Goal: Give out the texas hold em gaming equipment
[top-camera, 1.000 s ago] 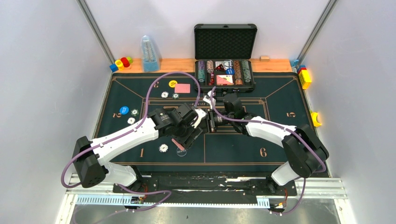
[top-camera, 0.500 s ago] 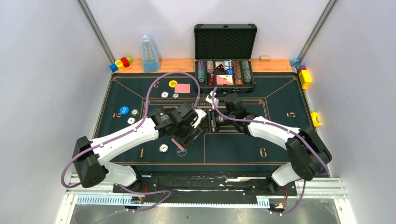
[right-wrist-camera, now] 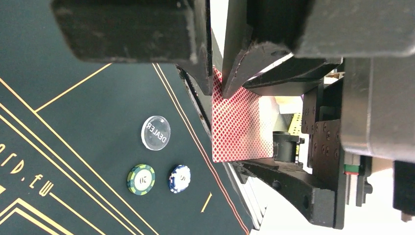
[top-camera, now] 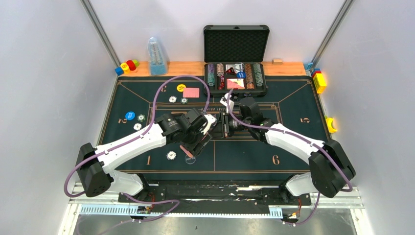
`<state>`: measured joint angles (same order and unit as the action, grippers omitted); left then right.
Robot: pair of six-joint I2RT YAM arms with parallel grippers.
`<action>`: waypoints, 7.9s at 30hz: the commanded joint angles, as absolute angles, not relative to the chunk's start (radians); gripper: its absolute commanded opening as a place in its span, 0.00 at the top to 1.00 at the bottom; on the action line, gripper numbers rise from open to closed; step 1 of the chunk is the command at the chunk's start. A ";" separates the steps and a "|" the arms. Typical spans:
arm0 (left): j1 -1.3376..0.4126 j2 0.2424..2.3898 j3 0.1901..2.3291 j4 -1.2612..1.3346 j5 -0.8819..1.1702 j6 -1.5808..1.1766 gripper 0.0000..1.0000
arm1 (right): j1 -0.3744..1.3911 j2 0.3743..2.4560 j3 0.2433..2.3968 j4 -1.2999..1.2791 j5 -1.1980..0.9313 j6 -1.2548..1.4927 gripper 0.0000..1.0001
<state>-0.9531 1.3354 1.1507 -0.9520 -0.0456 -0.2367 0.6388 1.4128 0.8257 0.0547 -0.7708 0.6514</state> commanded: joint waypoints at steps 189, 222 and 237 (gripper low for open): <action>-0.956 1.271 1.164 -0.943 -0.045 -0.240 1.00 | 0.670 1.362 0.825 0.065 -0.721 0.714 0.63; -0.955 1.265 1.161 -0.945 -0.054 -0.246 1.00 | 0.610 1.238 0.779 0.037 -0.674 0.738 1.00; -0.956 1.265 1.160 -0.947 -0.052 -0.248 1.00 | 0.375 1.018 0.681 0.093 -0.655 0.797 1.00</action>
<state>-0.9539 1.2911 1.1507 -0.9611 -0.0528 -0.2417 0.4221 1.0100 0.6952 0.0307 -0.6861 0.7601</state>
